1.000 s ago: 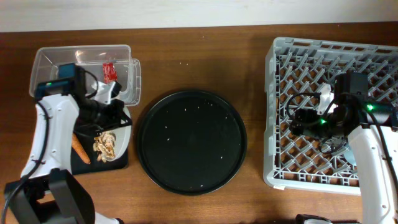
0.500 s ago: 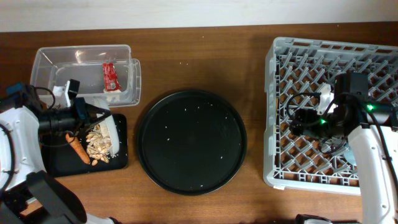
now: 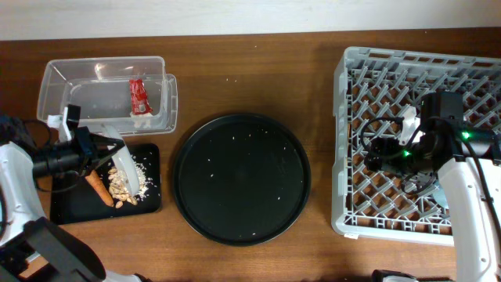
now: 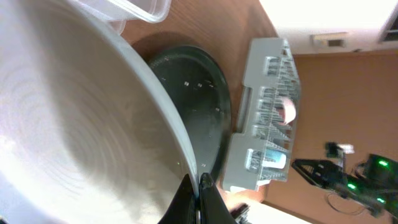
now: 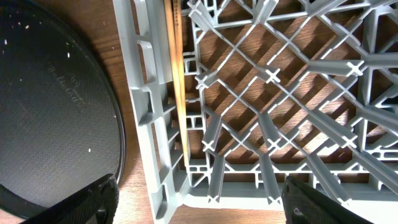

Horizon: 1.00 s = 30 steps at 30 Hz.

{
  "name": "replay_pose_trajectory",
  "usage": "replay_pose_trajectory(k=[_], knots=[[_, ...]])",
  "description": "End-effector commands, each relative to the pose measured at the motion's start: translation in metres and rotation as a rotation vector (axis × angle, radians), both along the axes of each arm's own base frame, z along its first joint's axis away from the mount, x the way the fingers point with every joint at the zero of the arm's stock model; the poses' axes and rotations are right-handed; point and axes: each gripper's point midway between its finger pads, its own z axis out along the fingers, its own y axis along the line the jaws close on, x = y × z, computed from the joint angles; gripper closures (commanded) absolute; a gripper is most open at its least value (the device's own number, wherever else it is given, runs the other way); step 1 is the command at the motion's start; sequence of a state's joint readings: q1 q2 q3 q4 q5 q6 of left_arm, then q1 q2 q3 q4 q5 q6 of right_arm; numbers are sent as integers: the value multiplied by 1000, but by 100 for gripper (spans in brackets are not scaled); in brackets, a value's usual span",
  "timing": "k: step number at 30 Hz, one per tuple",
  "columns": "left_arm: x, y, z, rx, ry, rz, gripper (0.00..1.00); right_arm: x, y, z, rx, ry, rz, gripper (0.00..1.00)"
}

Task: Sort waste into correct bins and load items into the dishwasher rack
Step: 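Set the empty white plate back on the round tray with the left gripper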

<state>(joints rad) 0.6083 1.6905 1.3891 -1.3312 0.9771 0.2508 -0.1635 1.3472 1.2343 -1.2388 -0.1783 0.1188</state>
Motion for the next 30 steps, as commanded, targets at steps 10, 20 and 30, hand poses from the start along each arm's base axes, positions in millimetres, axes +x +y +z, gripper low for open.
replay_pose_trajectory(k=[10,20,30], knots=[[-2,-11,20,-54,-91,-33,100,1,0,3,-10,-8,15,17],[-13,-215,-14,215,-91,-653,100,2,0,3,-10,-8,15,17],[-50,-331,-116,699,-63,-894,100,2,1,3,-9,-8,16,16]])
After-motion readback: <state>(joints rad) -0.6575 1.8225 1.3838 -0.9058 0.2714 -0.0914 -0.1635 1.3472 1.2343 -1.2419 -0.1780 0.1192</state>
